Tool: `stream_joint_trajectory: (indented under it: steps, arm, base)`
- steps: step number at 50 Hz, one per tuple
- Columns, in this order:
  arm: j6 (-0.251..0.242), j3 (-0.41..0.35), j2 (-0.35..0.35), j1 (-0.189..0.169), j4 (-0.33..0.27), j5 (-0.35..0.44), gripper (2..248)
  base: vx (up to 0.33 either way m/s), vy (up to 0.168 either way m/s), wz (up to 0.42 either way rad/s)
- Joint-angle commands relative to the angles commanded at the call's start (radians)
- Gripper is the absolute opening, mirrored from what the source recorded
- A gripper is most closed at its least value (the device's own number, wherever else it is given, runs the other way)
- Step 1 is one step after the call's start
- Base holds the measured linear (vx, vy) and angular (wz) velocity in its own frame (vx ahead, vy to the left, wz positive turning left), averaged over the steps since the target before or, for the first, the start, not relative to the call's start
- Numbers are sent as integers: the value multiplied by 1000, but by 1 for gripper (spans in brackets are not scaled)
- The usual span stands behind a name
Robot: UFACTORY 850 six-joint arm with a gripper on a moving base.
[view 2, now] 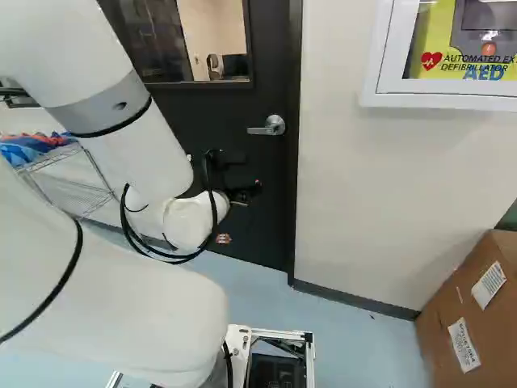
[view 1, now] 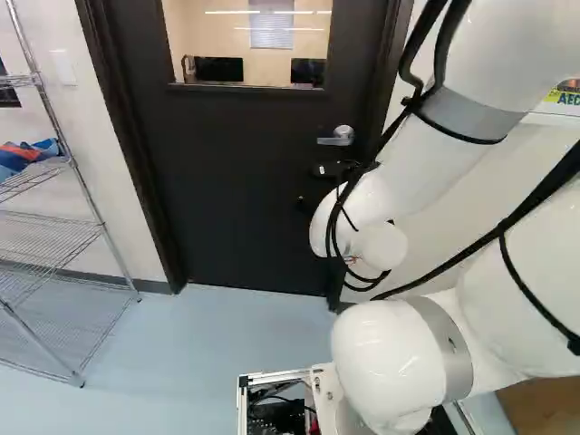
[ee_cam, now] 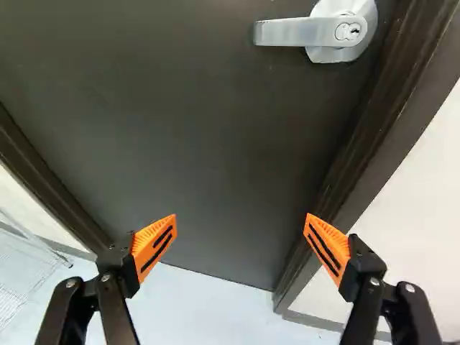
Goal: Open the door and move inside
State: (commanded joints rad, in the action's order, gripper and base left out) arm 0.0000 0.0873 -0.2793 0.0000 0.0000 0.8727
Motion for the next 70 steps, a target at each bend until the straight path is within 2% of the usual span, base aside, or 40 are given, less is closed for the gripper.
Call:
stream_joint_trajectory:
  steps: [29,50,70]
  arm:
    - [0,0,0,0,0,0,247]
    - [0,0,0,7,0,0,247]
    - [0,0,0,18,0,0,247]
  base:
    - [18,126,-238]
    - [-4,133,-40]
    - [-1,12,-1]
